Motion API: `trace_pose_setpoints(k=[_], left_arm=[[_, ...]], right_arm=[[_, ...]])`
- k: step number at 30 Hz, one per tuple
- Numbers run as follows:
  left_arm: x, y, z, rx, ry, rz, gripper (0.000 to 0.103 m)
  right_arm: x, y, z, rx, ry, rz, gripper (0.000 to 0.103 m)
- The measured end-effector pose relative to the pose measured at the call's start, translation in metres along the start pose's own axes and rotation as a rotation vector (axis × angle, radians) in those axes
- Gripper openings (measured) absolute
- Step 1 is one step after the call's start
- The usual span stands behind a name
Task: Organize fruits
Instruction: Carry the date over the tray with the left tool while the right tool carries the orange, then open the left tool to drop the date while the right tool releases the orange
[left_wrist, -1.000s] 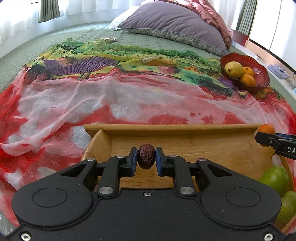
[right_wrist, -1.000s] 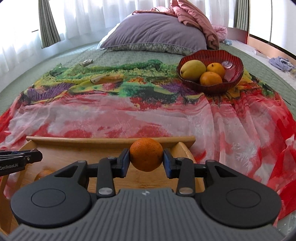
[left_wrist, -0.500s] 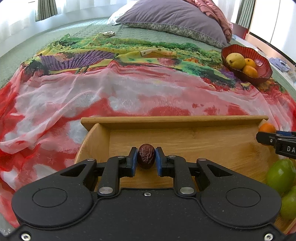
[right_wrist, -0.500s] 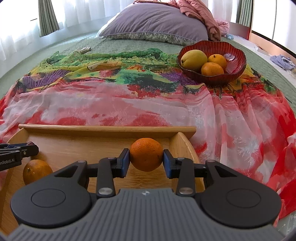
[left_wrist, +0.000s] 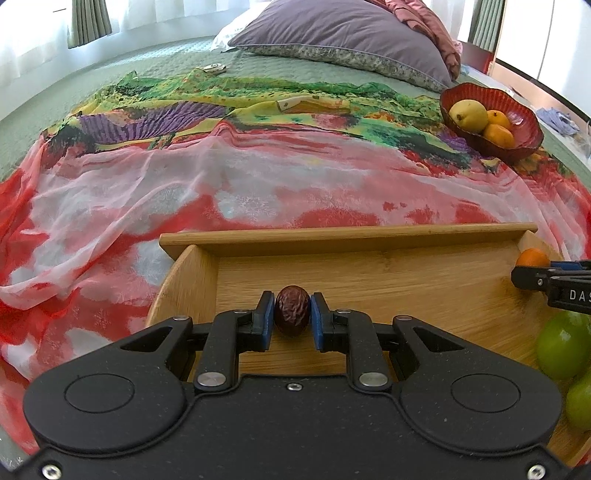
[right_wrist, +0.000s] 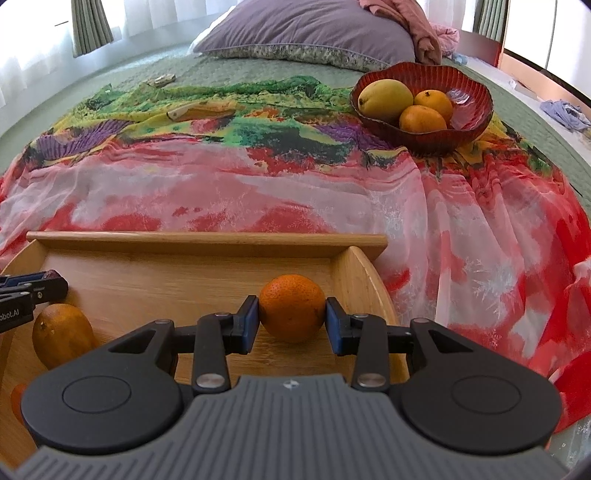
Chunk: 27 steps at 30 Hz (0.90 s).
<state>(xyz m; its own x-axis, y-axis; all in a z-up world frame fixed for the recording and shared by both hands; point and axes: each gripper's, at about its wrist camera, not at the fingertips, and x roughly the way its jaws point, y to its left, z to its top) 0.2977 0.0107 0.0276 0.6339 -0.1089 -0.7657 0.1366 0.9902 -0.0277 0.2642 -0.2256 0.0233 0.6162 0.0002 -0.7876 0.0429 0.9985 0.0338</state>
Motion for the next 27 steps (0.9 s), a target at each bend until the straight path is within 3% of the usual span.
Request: trace_pose_setpoints(k=[12,19,21,24,27], left_arm=[[0.0,0.001,0.0,-0.001,-0.003,0.005,0.021],[-0.005,0.004,-0.001,-0.014,-0.006,-0.004,0.041],[-0.009,0.005,-0.002,-0.01,-0.014,0.0,0.047],[-0.016,0.006,-0.003,-0.003,-0.032,0.006,0.054],[-0.027,0.007,-0.006,-0.002,-0.064,0.015,0.068]], right_arm=[[0.001,0.003,0.001,-0.012,0.002,-0.004,0.049],[-0.004,0.002,0.0,-0.003,-0.019,0.015,0.053],[-0.007,0.002,-0.001,-0.003,-0.032,0.014,0.06],[-0.012,0.001,-0.001,-0.005,-0.052,0.02,0.063],[-0.019,0.001,-0.001,-0.008,-0.071,0.017,0.067]])
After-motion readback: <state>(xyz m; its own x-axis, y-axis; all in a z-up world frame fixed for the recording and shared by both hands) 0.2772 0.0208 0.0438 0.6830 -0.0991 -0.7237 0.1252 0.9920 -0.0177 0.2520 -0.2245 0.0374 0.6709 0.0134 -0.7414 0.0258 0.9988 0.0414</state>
